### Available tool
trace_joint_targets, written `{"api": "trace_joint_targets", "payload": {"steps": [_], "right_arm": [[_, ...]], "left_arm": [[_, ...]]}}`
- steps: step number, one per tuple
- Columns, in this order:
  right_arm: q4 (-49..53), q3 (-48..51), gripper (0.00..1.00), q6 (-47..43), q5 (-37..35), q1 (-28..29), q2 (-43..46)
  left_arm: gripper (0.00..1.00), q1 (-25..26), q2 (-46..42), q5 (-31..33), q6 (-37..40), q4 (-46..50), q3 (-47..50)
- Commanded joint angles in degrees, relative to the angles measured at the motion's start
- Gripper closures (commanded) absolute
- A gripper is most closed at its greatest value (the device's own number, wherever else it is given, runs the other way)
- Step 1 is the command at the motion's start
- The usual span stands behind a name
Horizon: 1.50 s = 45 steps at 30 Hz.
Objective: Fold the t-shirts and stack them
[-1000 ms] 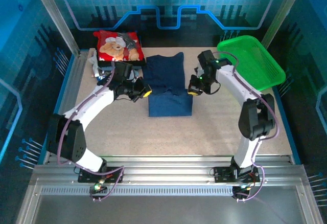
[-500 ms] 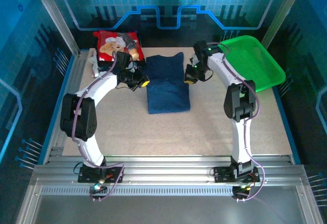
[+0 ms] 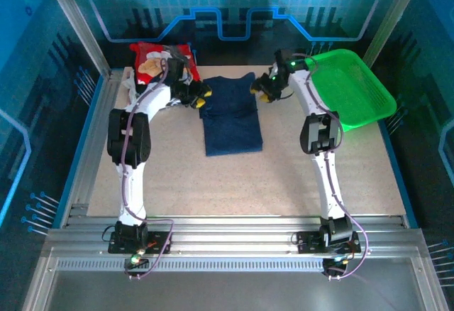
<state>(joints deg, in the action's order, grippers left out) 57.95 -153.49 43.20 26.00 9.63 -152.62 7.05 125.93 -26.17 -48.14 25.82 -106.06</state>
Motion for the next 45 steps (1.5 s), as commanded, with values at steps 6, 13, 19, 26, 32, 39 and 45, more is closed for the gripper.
{"api": "trace_joint_targets", "payload": {"steps": [6,13,19,26,32,39,45], "right_arm": [[-4.2,14.3,0.18,-5.7,6.3,-3.3,28.7],[-11.3,64.6,0.18,-10.5,6.2,-0.5,54.7],[-24.9,84.7,0.26,-6.6,8.3,3.0,56.0],[-29.7,86.6,0.30,-5.3,7.8,3.5,49.3],[-29.7,84.6,0.33,-4.2,7.4,4.0,44.4],[-33.3,84.6,0.33,-0.8,7.0,5.5,40.7],[-30.8,79.0,0.43,0.1,5.4,6.8,35.6]], "left_arm": [[0.34,-1.2,-21.3,7.0,-2.6,-1.2,0.5],[0.27,2.6,-44.4,4.7,1.7,1.7,35.3],[0.28,8.7,-47.6,1.9,-3.4,-10.2,57.0],[0.30,10.4,-38.2,1.0,-6.5,-19.9,59.7],[0.32,10.5,-31.1,1.7,-8.9,-23.7,58.3],[0.33,10.5,-24.3,2.3,-11.9,-28.1,54.9],[0.41,11.3,-18.1,2.6,-12.7,-27.3,48.7]]}}
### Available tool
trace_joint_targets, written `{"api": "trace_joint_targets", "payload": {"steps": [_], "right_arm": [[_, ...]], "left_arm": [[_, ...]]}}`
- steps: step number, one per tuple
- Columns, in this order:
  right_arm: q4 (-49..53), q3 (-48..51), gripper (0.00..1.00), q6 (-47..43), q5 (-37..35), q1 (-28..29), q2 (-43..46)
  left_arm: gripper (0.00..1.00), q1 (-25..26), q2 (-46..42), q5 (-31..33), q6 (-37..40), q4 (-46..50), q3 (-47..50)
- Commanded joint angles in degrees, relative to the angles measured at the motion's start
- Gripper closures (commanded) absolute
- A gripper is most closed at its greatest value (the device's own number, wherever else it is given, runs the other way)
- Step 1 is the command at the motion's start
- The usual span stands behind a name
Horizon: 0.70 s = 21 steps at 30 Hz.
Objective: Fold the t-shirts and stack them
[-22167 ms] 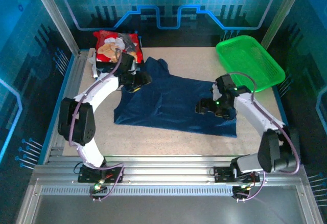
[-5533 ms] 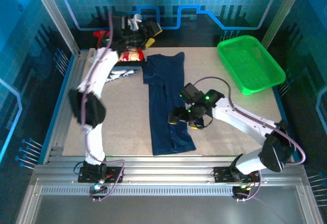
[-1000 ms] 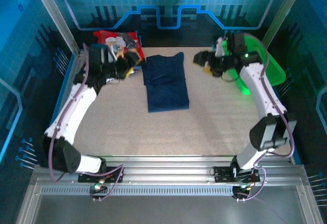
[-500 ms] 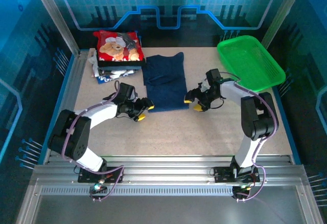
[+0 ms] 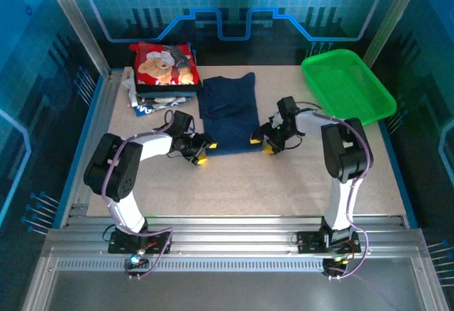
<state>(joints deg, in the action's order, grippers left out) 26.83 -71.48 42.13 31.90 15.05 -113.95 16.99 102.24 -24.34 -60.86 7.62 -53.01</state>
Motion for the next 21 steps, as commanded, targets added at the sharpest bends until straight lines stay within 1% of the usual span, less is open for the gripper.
{"api": "trace_joint_targets", "payload": {"steps": [1,2,4,5,6,7,8,9,11,14,18,21], "right_arm": [[0.8,-3.6,0.47,1.4,-0.9,1.3,-3.7],[1.1,-4.5,0.55,1.5,-1.4,1.3,-4.4],[1.6,-5.7,0.73,2.1,-1.7,1.4,-4.9],[1.9,-6.1,0.80,2.1,-1.6,1.4,-5.0],[2.3,-6.5,0.85,2.0,-1.6,1.5,-4.8],[2.9,-6.6,0.89,1.8,-1.3,1.5,-4.3],[3.7,-6.6,0.92,1.4,-1.4,1.5,-3.5],[4.8,-6.4,0.94,1.1,-1.7,1.5,-2.3],[5.8,-5.4,0.96,1.0,-1.8,1.3,0.7],[7.1,-3.7,1.00,1.5,-1.4,1.2,6.4],[8.6,-2.0,1.00,3.0,-1.4,1.8,15.1],[9.4,-1.4,1.00,3.6,-1.3,2.3,19.4]], "left_arm": [[0.44,1.5,6.6,0.6,0.0,-9.1,-5.3],[0.50,1.6,7.6,0.5,0.1,-8.7,-6.5],[0.67,2.0,9.3,0.7,1.5,-5.4,-9.6],[0.75,2.0,9.8,0.8,2.1,-4.2,-10.5],[0.84,2.0,9.8,1.1,2.7,-3.0,-11.1],[0.90,1.9,9.3,1.7,3.5,-1.7,-11.4],[0.97,1.7,8.2,2.6,4.4,0.1,-11.5],[1.00,1.6,6.7,3.7,5.5,1.7,-11.5],[1.00,1.6,2.8,5.6,7.3,4.7,-11.2],[1.00,2.2,-5.6,8.1,9.4,8.8,-10.0],[1.00,2.8,-17.8,10.2,8.7,11.9,-7.5],[1.00,3.0,-23.1,10.0,7.8,13.2,-5.6]]}}
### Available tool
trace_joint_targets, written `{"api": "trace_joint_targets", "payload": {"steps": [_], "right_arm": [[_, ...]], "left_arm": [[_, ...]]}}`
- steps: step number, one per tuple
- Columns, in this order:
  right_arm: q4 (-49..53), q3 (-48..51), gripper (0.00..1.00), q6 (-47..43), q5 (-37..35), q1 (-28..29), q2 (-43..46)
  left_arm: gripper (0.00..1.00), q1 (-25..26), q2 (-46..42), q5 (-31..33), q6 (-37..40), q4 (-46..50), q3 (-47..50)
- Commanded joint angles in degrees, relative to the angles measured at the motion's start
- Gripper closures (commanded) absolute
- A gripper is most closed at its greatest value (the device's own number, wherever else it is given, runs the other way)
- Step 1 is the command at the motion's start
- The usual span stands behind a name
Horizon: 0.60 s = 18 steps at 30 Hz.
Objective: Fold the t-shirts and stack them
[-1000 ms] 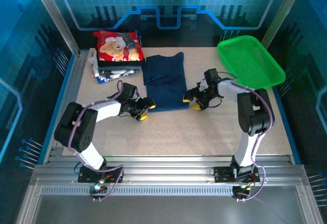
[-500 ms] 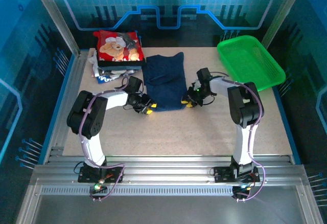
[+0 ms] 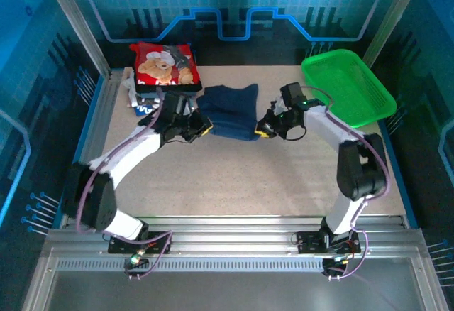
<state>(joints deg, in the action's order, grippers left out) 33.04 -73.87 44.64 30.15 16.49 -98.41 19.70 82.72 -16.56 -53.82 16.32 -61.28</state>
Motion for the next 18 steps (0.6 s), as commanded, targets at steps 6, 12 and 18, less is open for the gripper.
{"api": "trace_joint_targets", "payload": {"steps": [6,12,18], "right_arm": [[5.8,6.4,1.00,0.1,-0.4,3.5,8.4],[5.4,19.2,1.00,2.5,-1.6,7.4,18.4],[6.0,30.8,1.00,6.9,-3.1,11.9,28.9]], "left_arm": [[1.00,3.9,-9.9,2.7,-1.5,5.2,11.1],[1.00,10.9,-25.0,6.9,-8.8,9.7,22.7],[1.00,20.4,-40.9,12.1,-18.8,18.0,32.5]]}}
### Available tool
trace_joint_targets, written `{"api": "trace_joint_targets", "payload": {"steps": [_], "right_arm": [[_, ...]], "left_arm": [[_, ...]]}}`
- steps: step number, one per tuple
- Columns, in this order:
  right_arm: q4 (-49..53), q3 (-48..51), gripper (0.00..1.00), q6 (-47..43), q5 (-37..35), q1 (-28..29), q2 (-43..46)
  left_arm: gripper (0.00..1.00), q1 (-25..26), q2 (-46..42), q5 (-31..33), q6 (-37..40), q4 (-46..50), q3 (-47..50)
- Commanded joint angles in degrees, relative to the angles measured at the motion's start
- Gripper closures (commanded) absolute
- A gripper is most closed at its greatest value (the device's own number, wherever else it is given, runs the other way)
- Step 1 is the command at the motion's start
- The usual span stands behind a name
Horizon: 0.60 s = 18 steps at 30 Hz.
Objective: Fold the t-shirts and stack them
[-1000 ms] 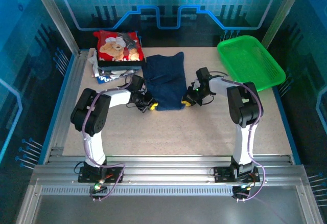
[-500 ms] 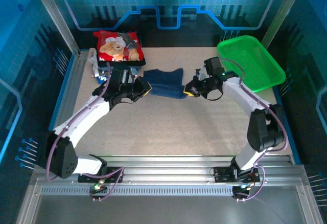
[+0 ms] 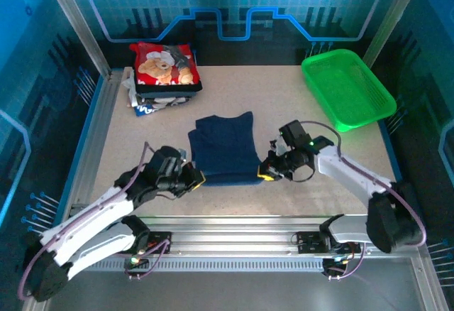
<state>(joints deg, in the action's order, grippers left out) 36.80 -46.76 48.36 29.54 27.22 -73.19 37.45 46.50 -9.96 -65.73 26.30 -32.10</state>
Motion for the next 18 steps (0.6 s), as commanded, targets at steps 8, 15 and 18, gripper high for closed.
{"api": "trace_joint_targets", "payload": {"steps": [8,15,18], "right_arm": [[3.8,2.6,1.00,3.5,-2.7,2.6,5.3],[10.4,-11.9,1.00,-2.7,-4.7,1.9,-2.2],[10.8,-16.7,1.00,-4.4,-4.0,0.8,-7.0]], "left_arm": [[1.00,5.8,-9.1,7.9,-8.5,11.7,2.8],[1.00,-1.6,-4.5,5.8,-5.7,9.8,-3.3],[1.00,-6.8,-1.2,1.9,-3.4,6.9,-4.9]]}}
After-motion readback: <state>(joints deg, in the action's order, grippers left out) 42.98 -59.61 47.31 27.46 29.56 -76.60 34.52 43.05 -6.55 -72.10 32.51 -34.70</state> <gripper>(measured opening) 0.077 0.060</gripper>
